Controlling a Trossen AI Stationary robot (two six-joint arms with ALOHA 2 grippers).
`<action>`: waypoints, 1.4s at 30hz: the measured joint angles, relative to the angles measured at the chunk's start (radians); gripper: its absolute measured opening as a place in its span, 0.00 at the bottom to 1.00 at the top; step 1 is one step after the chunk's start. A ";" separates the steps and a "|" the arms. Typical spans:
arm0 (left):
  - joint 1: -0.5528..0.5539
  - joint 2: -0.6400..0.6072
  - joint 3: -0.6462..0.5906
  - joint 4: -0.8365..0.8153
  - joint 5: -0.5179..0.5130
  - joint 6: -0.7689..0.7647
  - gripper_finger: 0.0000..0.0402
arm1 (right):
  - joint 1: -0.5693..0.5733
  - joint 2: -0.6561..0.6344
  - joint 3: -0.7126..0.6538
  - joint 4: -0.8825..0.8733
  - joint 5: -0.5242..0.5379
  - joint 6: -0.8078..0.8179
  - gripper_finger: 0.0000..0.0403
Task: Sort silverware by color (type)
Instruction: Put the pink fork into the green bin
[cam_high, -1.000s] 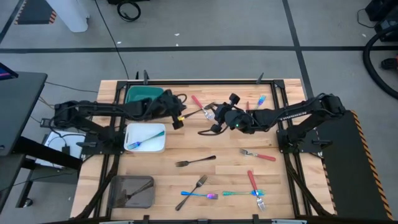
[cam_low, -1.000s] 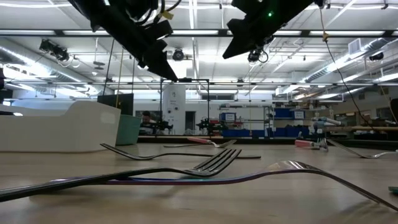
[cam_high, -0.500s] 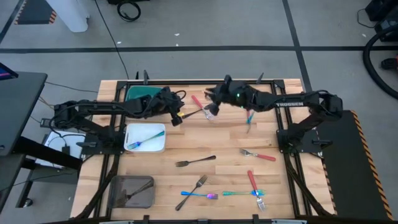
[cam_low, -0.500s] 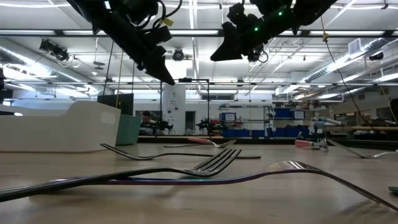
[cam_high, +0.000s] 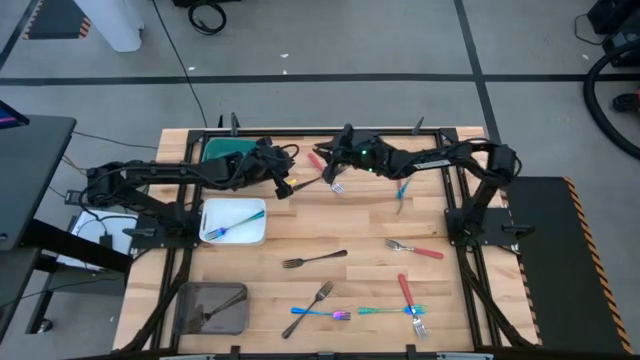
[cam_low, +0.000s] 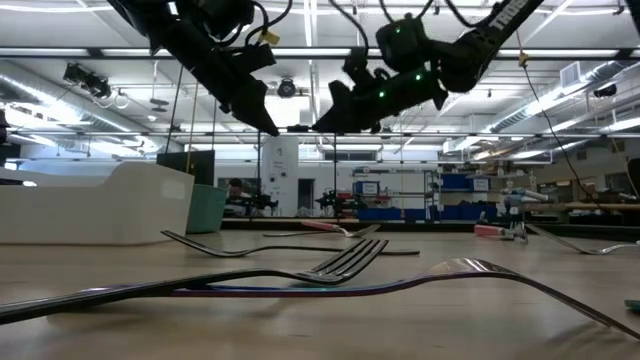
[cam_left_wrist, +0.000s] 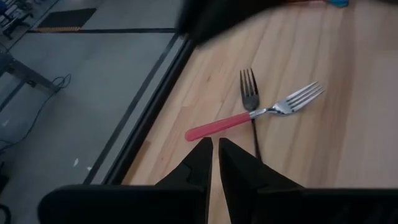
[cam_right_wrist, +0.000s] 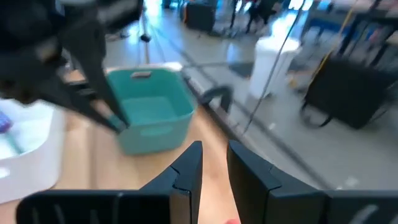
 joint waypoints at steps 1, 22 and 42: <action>0.000 0.000 0.000 0.000 0.000 -0.017 0.10 | 0.005 0.019 0.010 -0.007 -0.003 0.029 0.20; 0.000 0.000 0.000 -0.056 0.000 -0.024 0.10 | -0.034 0.151 0.327 -0.644 0.051 0.204 0.20; 0.000 0.000 0.002 0.071 0.000 0.067 0.10 | -0.047 0.201 0.327 -0.688 -0.083 0.307 0.20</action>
